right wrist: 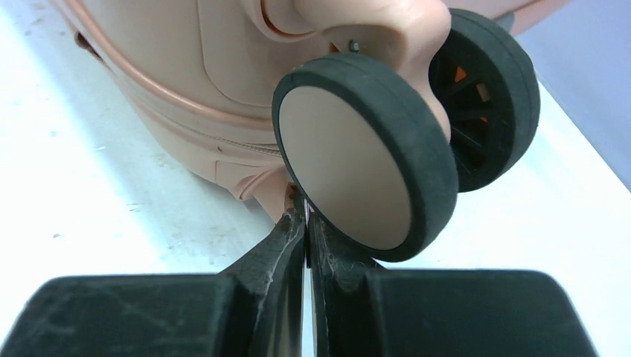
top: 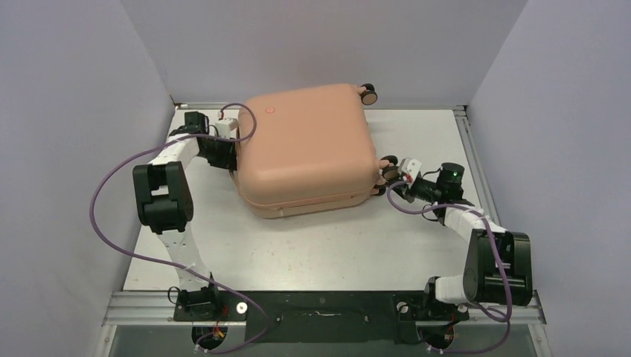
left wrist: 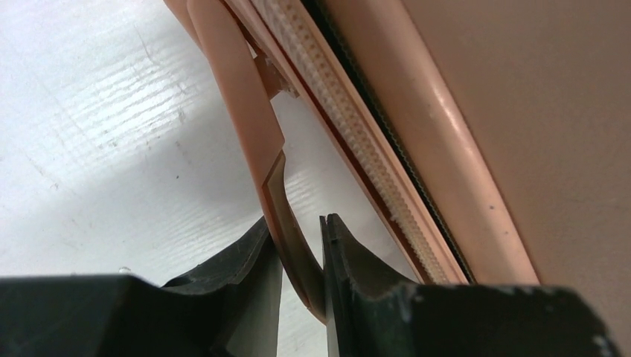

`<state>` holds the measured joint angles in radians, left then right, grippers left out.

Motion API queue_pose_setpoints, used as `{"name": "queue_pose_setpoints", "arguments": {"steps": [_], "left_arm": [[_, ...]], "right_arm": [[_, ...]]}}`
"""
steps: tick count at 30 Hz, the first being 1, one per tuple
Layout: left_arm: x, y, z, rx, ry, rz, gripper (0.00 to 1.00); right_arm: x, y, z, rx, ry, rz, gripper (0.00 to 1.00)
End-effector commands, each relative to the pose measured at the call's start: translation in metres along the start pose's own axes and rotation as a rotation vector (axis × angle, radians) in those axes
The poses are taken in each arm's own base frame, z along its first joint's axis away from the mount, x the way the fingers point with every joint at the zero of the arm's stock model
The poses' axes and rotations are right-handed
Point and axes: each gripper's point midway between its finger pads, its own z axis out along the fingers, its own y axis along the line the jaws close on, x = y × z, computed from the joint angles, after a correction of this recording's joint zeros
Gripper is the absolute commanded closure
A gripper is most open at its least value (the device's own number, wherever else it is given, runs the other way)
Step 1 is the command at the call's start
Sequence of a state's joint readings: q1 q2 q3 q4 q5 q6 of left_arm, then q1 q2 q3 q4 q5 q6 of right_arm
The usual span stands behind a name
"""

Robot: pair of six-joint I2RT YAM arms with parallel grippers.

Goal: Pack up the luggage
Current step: Zip the luggage at the center of the board.

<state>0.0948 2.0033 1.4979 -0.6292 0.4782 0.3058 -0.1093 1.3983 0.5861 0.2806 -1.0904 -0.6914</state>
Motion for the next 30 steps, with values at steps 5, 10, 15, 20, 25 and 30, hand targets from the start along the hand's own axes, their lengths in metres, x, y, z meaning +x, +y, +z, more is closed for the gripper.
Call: {"name": "queue_pose_setpoints", "arguments": {"steps": [5, 10, 15, 20, 25, 30], "left_arm": [[-0.005, 0.075, -0.034, -0.189, 0.036, 0.150, 1.00], [-0.016, 0.074, -0.031, -0.182, 0.021, 0.146, 1.00], [-0.015, 0.076, -0.029, -0.186, 0.030, 0.158, 1.00], [-0.012, 0.074, -0.028, -0.173, 0.031, 0.163, 1.00], [-0.014, 0.070, -0.027, -0.145, 0.021, 0.181, 1.00], [-0.019, 0.066, -0.031, -0.125, 0.011, 0.200, 1.00]], "right_arm": [[0.017, -0.015, -0.015, 0.144, 0.089, 0.039, 0.95], [0.036, -0.050, -0.005, 0.217, 0.087, 0.233, 0.95], [0.042, -0.080, 0.006, 0.259, 0.063, 0.383, 0.95], [0.045, -0.095, 0.016, 0.250, 0.010, 0.499, 0.95], [0.053, -0.111, 0.028, 0.232, 0.002, 0.572, 0.95], [0.055, -0.133, 0.038, 0.262, 0.001, 0.585, 0.95]]}}
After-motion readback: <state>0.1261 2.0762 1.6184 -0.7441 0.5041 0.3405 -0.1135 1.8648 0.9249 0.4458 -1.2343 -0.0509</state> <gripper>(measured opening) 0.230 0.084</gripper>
